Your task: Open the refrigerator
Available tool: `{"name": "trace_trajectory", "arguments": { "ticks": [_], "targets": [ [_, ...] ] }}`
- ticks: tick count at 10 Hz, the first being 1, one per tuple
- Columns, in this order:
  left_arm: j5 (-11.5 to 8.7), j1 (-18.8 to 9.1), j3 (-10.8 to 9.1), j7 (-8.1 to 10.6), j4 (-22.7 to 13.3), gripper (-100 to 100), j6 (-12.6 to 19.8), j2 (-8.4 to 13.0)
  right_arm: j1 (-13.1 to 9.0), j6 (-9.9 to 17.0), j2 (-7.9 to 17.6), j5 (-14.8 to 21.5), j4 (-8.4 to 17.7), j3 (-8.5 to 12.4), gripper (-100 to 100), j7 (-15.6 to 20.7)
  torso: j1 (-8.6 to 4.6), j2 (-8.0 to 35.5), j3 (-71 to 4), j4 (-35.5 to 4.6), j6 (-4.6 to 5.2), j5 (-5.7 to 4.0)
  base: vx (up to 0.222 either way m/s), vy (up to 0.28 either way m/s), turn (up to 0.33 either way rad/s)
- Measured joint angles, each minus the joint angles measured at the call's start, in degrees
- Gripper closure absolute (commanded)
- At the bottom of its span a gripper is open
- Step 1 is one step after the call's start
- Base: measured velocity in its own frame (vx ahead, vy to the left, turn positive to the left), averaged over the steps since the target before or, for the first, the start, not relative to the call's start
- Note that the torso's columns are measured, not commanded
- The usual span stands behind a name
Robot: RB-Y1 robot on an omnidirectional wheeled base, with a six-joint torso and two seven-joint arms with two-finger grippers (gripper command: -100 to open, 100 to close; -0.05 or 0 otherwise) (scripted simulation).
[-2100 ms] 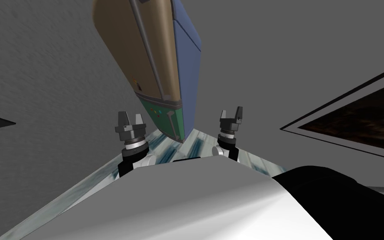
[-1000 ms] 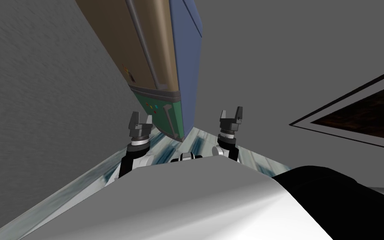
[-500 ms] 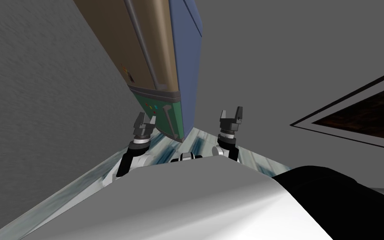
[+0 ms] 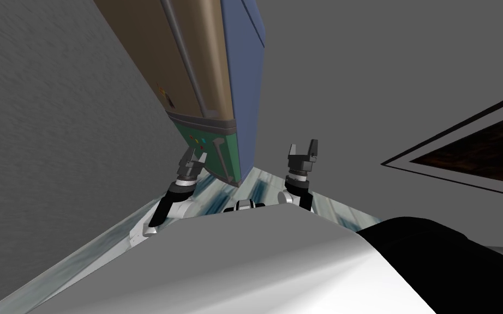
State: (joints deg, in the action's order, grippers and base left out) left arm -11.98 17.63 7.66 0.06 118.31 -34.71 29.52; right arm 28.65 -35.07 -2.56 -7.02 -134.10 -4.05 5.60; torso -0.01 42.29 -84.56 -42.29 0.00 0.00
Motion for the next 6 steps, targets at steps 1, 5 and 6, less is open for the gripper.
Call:
{"name": "trace_trajectory", "arguments": {
  "ticks": [1, 5, 6],
  "targets": [
    [-0.5, -0.8, 0.31, 0.5, -0.9, -100, 0.1, 1.7, 0.0, 0.0, 0.0, 0.0, 0.0, 0.0, 0, 0.0, 0.01, 0.0, 0.0, 0.0, 0.01, 0.0, 0.021, -0.002, -0.007],
    [-2.2, -3.0, 1.33, 2.09, -3.3, -100, 0.9, 7.4, 0.0, 0.0, 0.0, 0.0, 0.0, 0.0, 0, 0.0, 0.01, 0.0, 0.0, 0.0, 0.0, 0.0, 0.025, -0.001, -0.01],
    [-2.6, -3.3, 1.45, 2.44, -3.7, -100, 1.1, 8.7, 0.0, 0.0, 0.0, 0.0, 0.0, 0.0, 0, 0.0, 0.0, 0.0, 0.0, 0.0, 0.0, 0.0, 0.019, -0.009, -0.015]
  ]
}}
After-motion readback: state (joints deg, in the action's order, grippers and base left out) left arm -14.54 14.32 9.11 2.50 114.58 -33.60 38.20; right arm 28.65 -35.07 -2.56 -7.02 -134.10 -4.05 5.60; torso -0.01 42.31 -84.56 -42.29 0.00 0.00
